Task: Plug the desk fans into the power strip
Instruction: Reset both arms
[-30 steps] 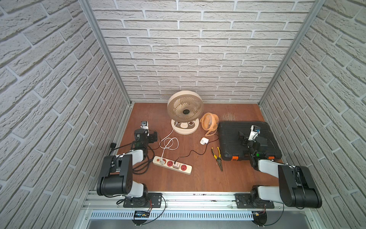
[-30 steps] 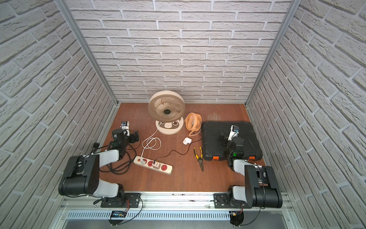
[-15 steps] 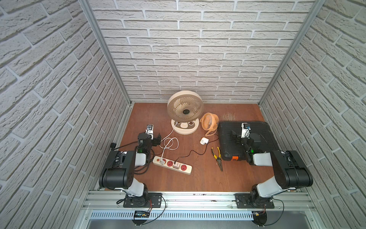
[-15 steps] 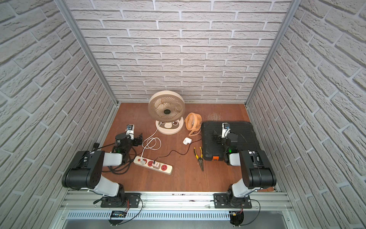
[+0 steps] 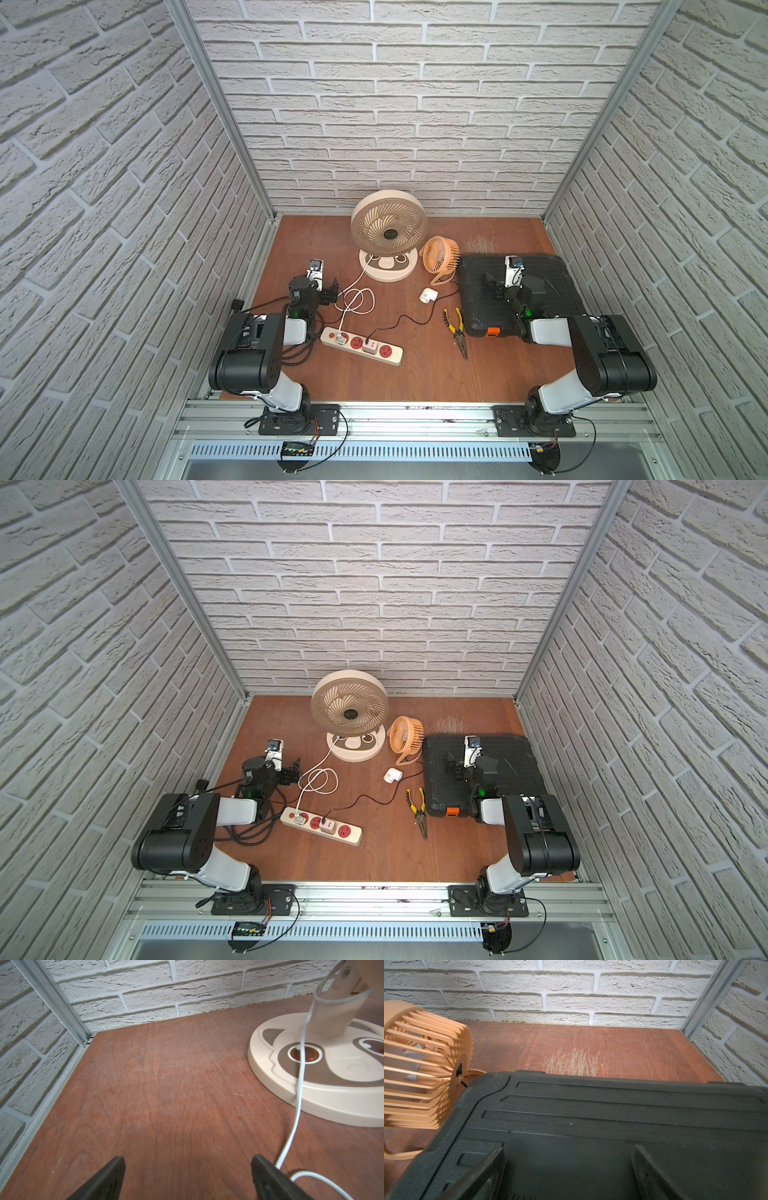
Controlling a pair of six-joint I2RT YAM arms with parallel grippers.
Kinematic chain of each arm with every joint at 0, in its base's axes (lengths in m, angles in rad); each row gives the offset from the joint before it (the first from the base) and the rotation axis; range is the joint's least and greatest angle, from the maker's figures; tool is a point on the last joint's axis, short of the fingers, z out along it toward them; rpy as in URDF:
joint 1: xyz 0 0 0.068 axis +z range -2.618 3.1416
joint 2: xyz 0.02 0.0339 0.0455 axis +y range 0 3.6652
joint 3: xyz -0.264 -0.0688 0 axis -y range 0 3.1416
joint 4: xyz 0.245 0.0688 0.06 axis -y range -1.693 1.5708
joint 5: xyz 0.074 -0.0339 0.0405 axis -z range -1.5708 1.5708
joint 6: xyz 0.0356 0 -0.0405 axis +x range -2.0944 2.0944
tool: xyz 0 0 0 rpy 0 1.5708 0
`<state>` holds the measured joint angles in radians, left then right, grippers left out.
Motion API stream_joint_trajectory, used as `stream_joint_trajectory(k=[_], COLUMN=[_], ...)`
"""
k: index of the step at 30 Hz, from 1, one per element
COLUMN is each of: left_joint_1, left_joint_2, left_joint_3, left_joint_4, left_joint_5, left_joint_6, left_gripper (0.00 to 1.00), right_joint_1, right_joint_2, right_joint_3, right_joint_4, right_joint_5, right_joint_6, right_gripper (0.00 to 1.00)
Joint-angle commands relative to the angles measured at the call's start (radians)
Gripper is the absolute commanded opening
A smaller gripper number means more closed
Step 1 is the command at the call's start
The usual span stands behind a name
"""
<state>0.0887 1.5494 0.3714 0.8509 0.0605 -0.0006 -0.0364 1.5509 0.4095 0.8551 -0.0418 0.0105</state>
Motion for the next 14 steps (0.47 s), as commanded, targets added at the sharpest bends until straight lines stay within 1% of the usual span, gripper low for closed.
stream_joint_trajectory(k=[1,14], left_joint_1=[0.006,0.006], left_joint_2=[0.001,0.001], left_joint_3=[0.018,0.018], left_joint_4=[0.023,0.023], left_joint_5=[0.013,0.012], left_joint_6=[0.005,0.006], left_gripper=[0.98,0.98], right_joint_1=[0.006,0.006], right_joint_2=[0.005,0.006], right_joint_3=[0.003,0.004], right_joint_4=[0.009,0.008], right_joint_5=[0.006,-0.004], right_joint_6=[-0.010,-0.014], right_gripper=[0.99,0.99])
